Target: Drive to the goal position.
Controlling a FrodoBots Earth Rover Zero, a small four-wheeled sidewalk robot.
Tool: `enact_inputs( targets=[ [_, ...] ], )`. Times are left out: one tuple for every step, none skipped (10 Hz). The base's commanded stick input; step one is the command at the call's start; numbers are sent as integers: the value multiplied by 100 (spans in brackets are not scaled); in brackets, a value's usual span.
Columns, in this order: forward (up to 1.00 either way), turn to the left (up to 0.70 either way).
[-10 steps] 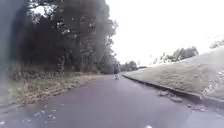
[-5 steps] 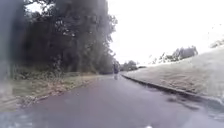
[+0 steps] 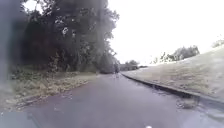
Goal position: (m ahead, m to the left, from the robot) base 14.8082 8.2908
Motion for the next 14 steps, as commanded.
enact_inputs(
  targets=[
    [100, 0],
    [100, 0],
    [100, 0],
    [100, 0],
    [100, 0],
    [100, 0],
    [100, 0],
    [100, 0],
    [100, 0],
    [100, 0],
    [100, 0],
    [100, 0],
    [100, 0],
    [100, 0]
  ],
)
